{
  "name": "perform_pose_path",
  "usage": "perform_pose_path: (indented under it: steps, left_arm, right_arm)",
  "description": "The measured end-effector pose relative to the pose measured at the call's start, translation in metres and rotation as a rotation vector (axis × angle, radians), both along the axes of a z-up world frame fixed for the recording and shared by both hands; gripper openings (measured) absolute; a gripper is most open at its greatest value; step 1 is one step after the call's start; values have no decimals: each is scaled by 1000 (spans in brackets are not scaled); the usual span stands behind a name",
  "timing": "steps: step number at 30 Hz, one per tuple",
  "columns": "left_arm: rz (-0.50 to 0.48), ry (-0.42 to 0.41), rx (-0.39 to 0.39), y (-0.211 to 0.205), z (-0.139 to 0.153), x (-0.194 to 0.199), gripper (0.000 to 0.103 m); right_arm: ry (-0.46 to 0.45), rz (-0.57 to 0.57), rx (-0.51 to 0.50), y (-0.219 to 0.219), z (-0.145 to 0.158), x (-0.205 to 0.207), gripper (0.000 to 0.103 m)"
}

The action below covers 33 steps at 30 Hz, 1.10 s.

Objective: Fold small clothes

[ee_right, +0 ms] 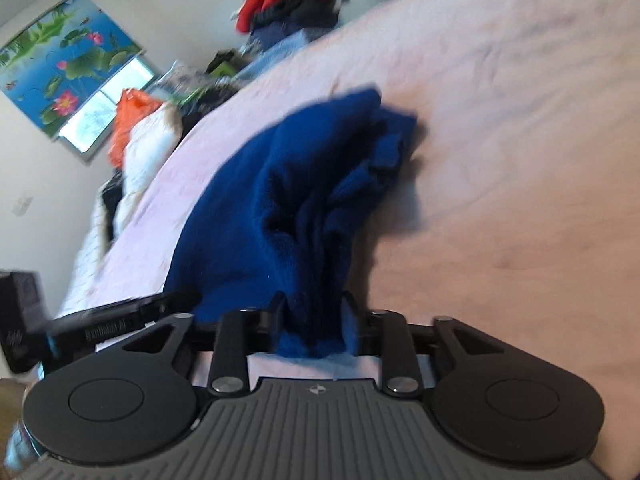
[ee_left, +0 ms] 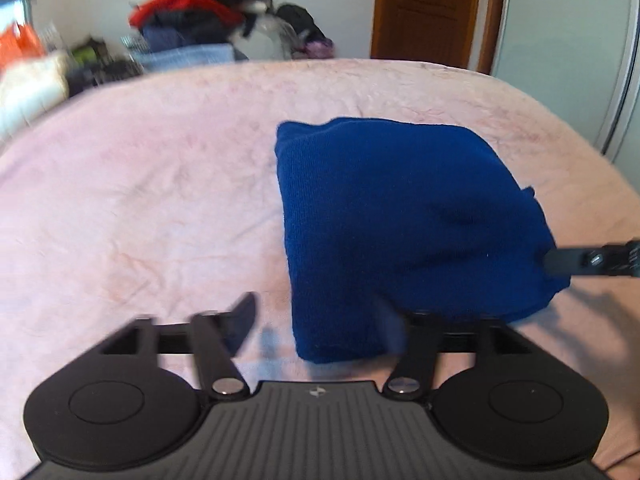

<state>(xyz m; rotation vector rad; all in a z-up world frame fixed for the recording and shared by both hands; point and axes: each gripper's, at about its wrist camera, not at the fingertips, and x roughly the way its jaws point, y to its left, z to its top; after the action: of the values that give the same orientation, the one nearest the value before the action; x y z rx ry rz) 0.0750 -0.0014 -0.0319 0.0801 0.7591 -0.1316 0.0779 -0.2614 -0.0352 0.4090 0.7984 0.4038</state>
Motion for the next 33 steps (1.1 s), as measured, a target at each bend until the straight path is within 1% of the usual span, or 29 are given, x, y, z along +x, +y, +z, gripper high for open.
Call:
perform_pose_path:
  steps: [1, 3, 4, 6, 10, 11, 15, 19, 21, 24, 33]
  left_arm:
    - [3, -28, 18, -6, 0, -6, 82]
    - [4, -42, 51, -15, -2, -15, 82]
    - [3, -36, 63, -20, -4, -17, 82]
    - [25, -32, 73, -23, -9, -22, 82]
    - [36, -10, 46, -24, -16, -32, 82]
    - [51, -10, 47, -24, -17, -34, 82]
    - [75, -9, 36, -21, -16, -47, 83]
    - [99, 0, 14, -16, -20, -47, 83]
    - [108, 14, 5, -14, -24, -49, 83]
    - [111, 11, -2, -12, -23, -50, 83]
    - [124, 13, 5, -12, -26, -52, 90]
  right_arm:
    - [-42, -22, -50, 7, 7, -11, 75]
    - [-113, -41, -123, 23, 16, -33, 90]
    - [-134, -35, -149, 33, 18, -39, 94]
    - [-154, -30, -200, 49, 18, -49, 97]
    - [-160, -91, -306, 76, 12, -50, 102]
    - [-154, -99, -323, 81, 10, -53, 102]
    - [-142, -112, -314, 86, 4, -58, 102]
    - [-138, -99, -365, 92, -3, -61, 103]
    - [-145, -114, -373, 92, -6, -64, 103]
    - [-120, -103, -371, 92, -10, -64, 103]
    - [-85, -91, -382, 96, -18, -61, 103]
